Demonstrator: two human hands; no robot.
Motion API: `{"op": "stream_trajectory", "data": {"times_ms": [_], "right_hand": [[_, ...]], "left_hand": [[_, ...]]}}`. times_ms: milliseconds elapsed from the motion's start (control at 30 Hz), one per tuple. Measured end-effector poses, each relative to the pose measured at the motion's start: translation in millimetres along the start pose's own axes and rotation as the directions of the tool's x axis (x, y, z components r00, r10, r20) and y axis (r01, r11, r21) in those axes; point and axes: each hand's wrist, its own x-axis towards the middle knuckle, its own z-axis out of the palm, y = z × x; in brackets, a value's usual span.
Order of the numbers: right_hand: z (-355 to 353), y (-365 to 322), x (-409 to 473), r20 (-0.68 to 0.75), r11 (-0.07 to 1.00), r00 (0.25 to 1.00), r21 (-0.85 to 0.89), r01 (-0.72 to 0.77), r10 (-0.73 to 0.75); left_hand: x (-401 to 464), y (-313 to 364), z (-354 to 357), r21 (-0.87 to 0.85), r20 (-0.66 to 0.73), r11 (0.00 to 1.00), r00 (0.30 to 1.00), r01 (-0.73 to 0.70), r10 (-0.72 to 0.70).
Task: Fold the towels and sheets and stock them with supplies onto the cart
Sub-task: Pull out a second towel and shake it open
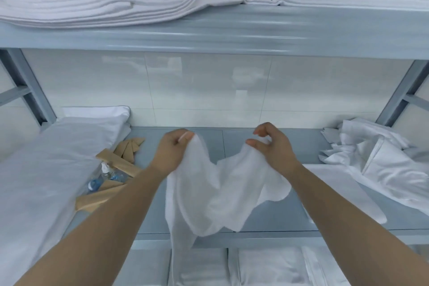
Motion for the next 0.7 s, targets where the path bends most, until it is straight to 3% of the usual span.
{"op": "stream_trajectory", "data": {"times_ms": [100,200,333,500,700], "right_hand": [[28,-12,-7,0.172,0.997,0.984,-0.053,0.061,-0.051],[44,-14,-13,0.239,0.996,0.970,-0.057,0.067,-0.051],[41,-11,-16,0.176,0.989,0.982,-0.118,0.092,-0.070],[24,-11,-13,0.033,0.995,0.997,-0.078,0.068,-0.065],[-8,-4,-3,-0.187,0.998,0.980,0.023,-0.063,0.066]], "left_hand": [[-4,20,31,-0.032,0.177,0.999,0.983,-0.035,0.040],[-7,29,47,-0.103,0.238,0.994,0.970,-0.029,0.053],[-10,25,47,-0.138,0.206,0.990,0.978,0.003,0.026],[-10,5,40,0.146,0.168,0.988,0.986,-0.039,0.014],[-14,-16,25,0.270,0.093,0.963,0.995,0.020,-0.047]]}}
